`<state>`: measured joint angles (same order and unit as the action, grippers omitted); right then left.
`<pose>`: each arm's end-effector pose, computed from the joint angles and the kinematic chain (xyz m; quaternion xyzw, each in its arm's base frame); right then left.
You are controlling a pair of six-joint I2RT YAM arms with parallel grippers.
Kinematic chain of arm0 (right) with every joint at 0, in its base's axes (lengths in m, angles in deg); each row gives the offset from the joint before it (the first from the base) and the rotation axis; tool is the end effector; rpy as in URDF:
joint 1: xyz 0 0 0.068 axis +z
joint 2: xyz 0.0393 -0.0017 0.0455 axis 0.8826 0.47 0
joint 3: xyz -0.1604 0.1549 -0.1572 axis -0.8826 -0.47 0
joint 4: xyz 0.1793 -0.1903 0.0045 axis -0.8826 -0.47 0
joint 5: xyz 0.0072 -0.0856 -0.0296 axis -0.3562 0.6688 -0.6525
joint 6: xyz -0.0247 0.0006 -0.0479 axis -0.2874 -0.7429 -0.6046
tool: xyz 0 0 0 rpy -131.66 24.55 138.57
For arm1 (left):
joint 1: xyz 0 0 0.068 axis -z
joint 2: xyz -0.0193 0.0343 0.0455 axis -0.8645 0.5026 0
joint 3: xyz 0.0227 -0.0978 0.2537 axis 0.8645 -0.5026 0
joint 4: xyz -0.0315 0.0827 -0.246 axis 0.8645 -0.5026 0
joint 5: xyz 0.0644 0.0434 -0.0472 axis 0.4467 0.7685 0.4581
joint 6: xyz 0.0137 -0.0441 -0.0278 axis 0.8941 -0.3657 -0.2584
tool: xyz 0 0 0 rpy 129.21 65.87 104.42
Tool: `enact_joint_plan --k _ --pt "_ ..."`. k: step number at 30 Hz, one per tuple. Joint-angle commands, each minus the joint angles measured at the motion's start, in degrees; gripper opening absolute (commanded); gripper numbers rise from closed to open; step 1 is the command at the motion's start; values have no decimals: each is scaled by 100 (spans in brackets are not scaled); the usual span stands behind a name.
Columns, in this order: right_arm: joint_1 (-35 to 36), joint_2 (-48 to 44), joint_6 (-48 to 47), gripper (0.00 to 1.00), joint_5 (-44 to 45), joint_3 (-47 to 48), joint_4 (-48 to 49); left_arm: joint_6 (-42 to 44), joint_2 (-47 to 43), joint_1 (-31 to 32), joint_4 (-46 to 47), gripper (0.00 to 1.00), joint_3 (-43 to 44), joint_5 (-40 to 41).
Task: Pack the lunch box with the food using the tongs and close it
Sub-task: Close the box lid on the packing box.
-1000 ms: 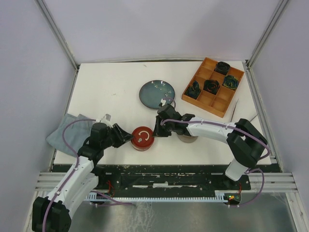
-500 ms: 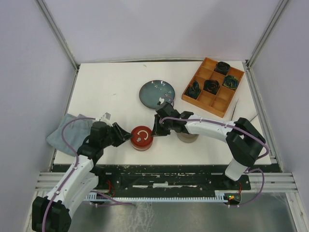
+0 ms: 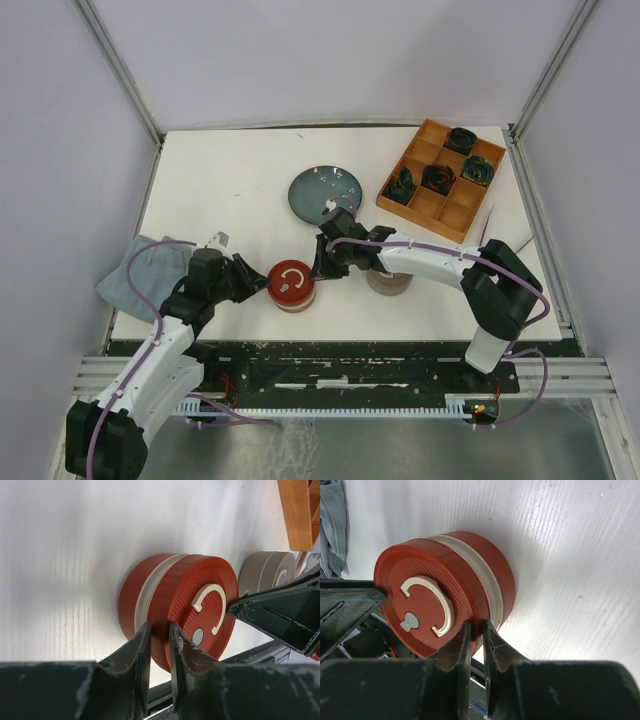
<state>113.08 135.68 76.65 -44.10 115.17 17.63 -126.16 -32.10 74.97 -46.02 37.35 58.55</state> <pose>0.2269 0.2883 0.2037 -0.0037 0.9443 0.2911 0.1532 0.1492 -0.0495 0.1866 -0.1811 0.8796 -0.3127 0.3093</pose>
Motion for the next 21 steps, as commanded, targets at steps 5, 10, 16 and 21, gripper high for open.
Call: enact_joint_plan --k 5,10,16,21 --pt "62 -32 -73 18 43 200 -181 208 -28 9 97 22 185 -127" --pt "66 -55 -120 19 77 205 -258 167 8 11 106 21 188 -253" --pt "83 -122 -121 21 164 250 -254 105 21 16 197 20 72 -295" --pt "90 156 -68 21 14 327 -148 41 20 25 264 19 -23 -225"
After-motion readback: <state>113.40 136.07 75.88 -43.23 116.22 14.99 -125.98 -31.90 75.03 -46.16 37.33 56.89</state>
